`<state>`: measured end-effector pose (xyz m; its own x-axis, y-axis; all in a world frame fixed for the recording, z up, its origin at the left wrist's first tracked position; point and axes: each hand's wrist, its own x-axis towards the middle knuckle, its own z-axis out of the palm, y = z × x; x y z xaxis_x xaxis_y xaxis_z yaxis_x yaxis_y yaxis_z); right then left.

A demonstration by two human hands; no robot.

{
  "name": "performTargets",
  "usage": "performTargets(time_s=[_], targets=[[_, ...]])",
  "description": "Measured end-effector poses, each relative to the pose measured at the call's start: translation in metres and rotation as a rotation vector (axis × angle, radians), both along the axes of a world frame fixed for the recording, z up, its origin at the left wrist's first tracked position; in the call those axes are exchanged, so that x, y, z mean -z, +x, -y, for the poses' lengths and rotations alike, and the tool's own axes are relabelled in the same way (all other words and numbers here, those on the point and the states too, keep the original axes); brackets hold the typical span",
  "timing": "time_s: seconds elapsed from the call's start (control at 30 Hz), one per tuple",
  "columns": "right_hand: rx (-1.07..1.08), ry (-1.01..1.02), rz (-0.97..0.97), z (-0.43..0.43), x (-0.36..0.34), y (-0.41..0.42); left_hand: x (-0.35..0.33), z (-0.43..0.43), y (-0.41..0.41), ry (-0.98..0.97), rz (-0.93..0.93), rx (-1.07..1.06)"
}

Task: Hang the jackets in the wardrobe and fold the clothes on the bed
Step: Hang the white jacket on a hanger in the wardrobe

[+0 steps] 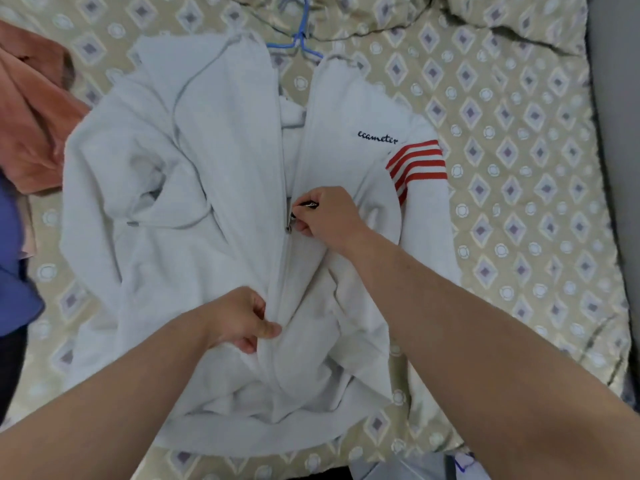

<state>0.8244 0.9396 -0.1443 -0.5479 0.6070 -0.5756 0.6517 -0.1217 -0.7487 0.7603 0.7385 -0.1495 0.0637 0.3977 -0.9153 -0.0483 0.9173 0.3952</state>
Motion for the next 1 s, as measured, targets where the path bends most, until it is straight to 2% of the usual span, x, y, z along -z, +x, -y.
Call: performTargets(time_s=[0.23, 0.3, 0.37, 0.4, 0.43, 0.53, 0.63, 0.83, 1.0], targets=[[0.058, -0.004, 0.002, -0.007, -0.002, -0.008, -0.01, 0.001, 0.001, -0.024, -0.029, 0.028], [0.073, -0.037, 0.006, -0.005, -0.002, -0.008, -0.015, -0.014, -0.008, 0.023, -0.243, 0.003], [0.058, -0.007, 0.009, -0.005, 0.0, -0.007, -0.014, -0.034, -0.02, 0.106, -0.675, -0.062], [0.042, 0.021, 0.011, -0.004, 0.0, -0.007, -0.015, -0.045, -0.027, 0.167, -0.829, -0.103], [0.028, 0.041, 0.009, -0.005, -0.001, -0.008, -0.014, -0.057, -0.032, 0.224, -0.877, -0.141], [0.025, 0.048, 0.008, -0.006, -0.001, -0.009, -0.006, -0.079, -0.036, 0.256, -0.811, -0.041], [0.039, 0.013, 0.004, -0.007, 0.002, -0.01, 0.006, -0.08, -0.031, 0.259, -0.817, -0.037], [-0.066, -0.001, 0.045, -0.012, 0.005, -0.013, 0.018, -0.079, -0.031, 0.191, -0.743, 0.07], [-0.027, 0.04, 0.023, -0.021, 0.003, -0.015, 0.014, -0.062, -0.018, 0.108, -0.571, 0.318]])
